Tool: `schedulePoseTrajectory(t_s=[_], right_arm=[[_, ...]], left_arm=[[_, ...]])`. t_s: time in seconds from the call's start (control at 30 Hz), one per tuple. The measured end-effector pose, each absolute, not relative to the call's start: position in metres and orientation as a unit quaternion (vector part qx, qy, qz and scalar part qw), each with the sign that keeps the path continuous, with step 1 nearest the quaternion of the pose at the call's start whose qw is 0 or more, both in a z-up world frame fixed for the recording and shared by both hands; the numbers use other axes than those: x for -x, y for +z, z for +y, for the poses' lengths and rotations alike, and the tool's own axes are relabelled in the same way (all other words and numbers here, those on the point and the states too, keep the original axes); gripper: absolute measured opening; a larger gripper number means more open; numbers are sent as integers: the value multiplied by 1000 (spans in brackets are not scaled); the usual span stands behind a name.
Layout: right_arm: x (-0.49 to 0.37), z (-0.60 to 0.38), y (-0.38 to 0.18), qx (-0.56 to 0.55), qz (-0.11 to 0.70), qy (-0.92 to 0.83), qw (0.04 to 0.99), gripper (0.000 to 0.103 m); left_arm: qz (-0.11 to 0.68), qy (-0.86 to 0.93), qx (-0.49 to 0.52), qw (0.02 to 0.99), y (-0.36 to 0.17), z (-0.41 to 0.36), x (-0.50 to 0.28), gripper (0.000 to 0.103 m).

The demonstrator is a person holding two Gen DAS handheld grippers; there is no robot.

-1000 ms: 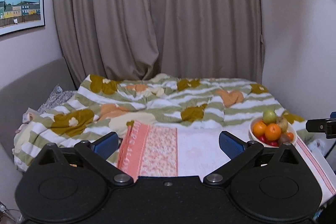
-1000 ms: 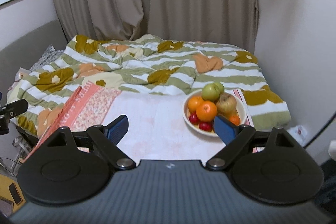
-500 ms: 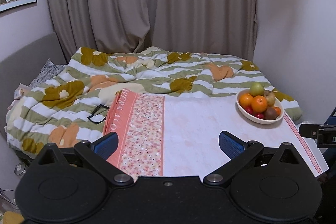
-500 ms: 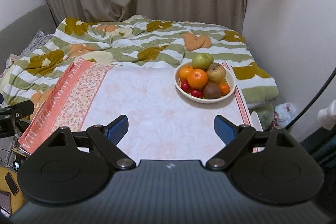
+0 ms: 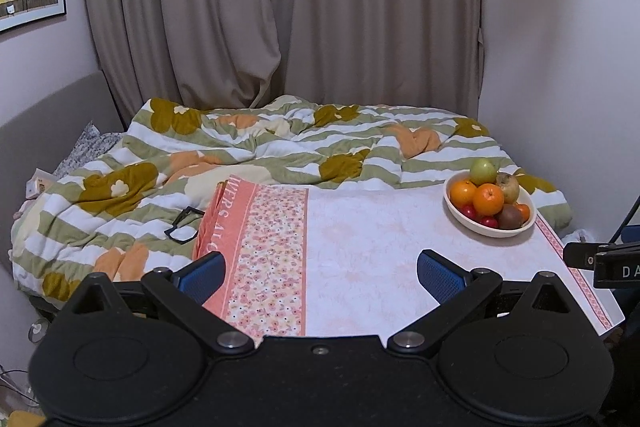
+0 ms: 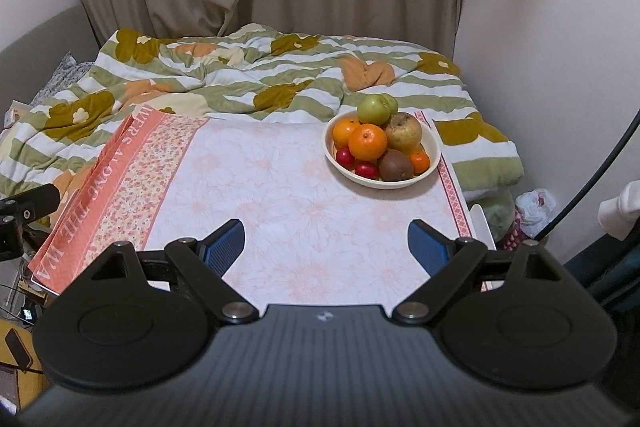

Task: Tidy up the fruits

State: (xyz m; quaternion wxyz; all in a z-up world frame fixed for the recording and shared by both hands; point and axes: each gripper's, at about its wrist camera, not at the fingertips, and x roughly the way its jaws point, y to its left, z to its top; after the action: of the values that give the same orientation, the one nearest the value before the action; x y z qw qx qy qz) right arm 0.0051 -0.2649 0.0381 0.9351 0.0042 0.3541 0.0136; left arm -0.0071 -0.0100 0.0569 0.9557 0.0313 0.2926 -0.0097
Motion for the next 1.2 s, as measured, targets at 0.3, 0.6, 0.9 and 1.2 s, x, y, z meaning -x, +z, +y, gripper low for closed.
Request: schedulePoseTrajectory(t_s=[0.3,0.6,0.9,1.2], right_arm=[[-7,-266,35,-11,360,17,933,103],[-7,-266,34,-12,361,17,932,103],[-6,-266,33,-13,362,16,932,103],[-8,-268,33,-14,362,15,932,103]], left_arm=[[287,-3,-33,957,58,-10,8,103],[283,6,-46,958,56,-15,10,103],[287,4,-43,957,57,-17,10,103],[283,5,-46,958,56,-17,11,103]])
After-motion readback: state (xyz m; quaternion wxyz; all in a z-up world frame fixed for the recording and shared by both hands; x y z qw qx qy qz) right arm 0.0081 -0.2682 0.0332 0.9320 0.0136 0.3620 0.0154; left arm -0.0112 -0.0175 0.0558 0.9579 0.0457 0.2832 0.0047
